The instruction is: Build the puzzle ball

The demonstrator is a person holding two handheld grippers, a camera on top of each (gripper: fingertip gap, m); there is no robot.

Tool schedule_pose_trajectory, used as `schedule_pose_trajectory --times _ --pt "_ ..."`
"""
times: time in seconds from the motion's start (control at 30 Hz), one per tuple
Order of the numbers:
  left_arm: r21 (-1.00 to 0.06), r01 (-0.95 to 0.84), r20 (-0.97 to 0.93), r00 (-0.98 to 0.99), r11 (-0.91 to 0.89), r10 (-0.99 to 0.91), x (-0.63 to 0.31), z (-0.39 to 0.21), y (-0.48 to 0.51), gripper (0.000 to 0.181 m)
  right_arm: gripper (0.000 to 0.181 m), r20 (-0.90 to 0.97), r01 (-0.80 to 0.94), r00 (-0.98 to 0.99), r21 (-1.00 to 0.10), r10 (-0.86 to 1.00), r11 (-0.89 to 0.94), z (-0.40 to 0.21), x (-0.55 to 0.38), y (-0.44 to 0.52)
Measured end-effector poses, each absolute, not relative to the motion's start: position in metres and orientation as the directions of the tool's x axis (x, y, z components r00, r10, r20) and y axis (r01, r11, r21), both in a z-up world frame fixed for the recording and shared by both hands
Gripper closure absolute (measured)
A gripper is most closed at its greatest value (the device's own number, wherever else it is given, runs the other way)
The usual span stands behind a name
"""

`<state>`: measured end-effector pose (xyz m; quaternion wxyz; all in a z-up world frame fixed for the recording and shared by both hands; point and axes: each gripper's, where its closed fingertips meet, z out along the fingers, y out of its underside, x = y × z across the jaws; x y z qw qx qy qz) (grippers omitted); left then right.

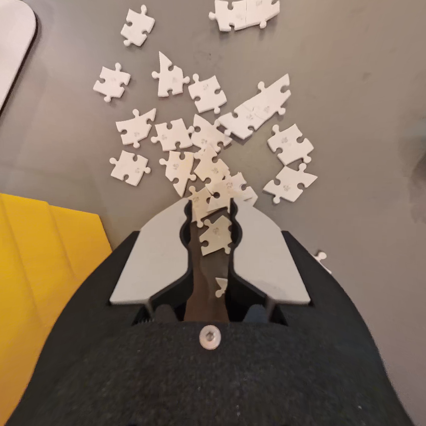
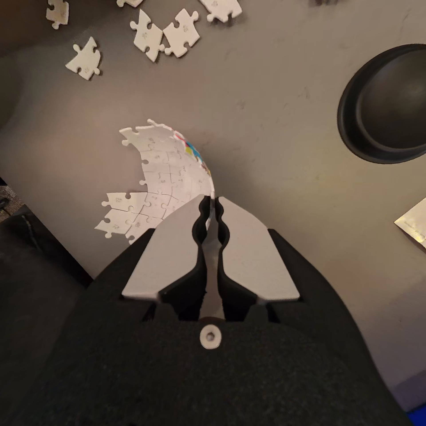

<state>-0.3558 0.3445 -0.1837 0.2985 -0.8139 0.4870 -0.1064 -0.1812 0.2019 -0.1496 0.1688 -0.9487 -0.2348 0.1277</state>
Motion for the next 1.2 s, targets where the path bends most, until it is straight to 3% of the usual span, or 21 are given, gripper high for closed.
schedule_pose_trajectory --times 0.17,0.43,0.53,0.6,0.63,0.83,1.0,1.2 --pt "-0.587 -0.723 -0.057 0.485 -0.364 -0.873 -0.354 -0.190 0.339 0.181 0.177 -0.169 0.402 0.855 -0.382 0.490 -0.832 -0.149 -0.181 0.203" --pt "-0.612 -0.678 -0.012 0.522 -0.406 -0.853 -0.356 -0.178 0.327 0.181 0.177 -0.173 0.387 0.862 -0.384 0.477 -0.838 -0.150 -0.177 0.205" --pt "-0.622 -0.707 -0.058 0.470 -0.336 -0.881 -0.357 -0.171 0.320 0.179 0.177 -0.170 0.389 0.861 -0.385 0.479 -0.837 -0.149 -0.177 0.205" --pt "-0.589 -0.767 -0.153 0.417 -0.257 -0.896 -0.360 -0.176 0.322 0.150 0.177 -0.167 0.391 0.861 -0.385 0.481 -0.836 -0.149 -0.177 0.205" --pt "-0.579 -0.784 -0.179 0.391 -0.225 -0.903 -0.360 -0.179 0.322 0.144 0.177 -0.167 0.392 0.861 -0.386 0.481 -0.835 -0.149 -0.177 0.205" --pt "-0.558 -0.816 -0.208 0.314 -0.151 -0.927 -0.352 -0.187 0.327 0.151 0.177 -0.167 0.394 0.860 -0.385 0.483 -0.835 -0.149 -0.177 0.205" --pt "-0.535 -0.830 -0.198 0.303 -0.156 -0.932 -0.354 -0.192 0.327 0.176 0.177 -0.174 0.391 0.860 -0.382 0.480 -0.837 -0.151 -0.176 0.206" --pt "-0.533 -0.834 -0.221 0.301 -0.144 -0.927 -0.355 -0.188 0.325 0.179 0.177 -0.179 0.389 0.859 -0.381 0.480 -0.839 -0.152 -0.175 0.206"
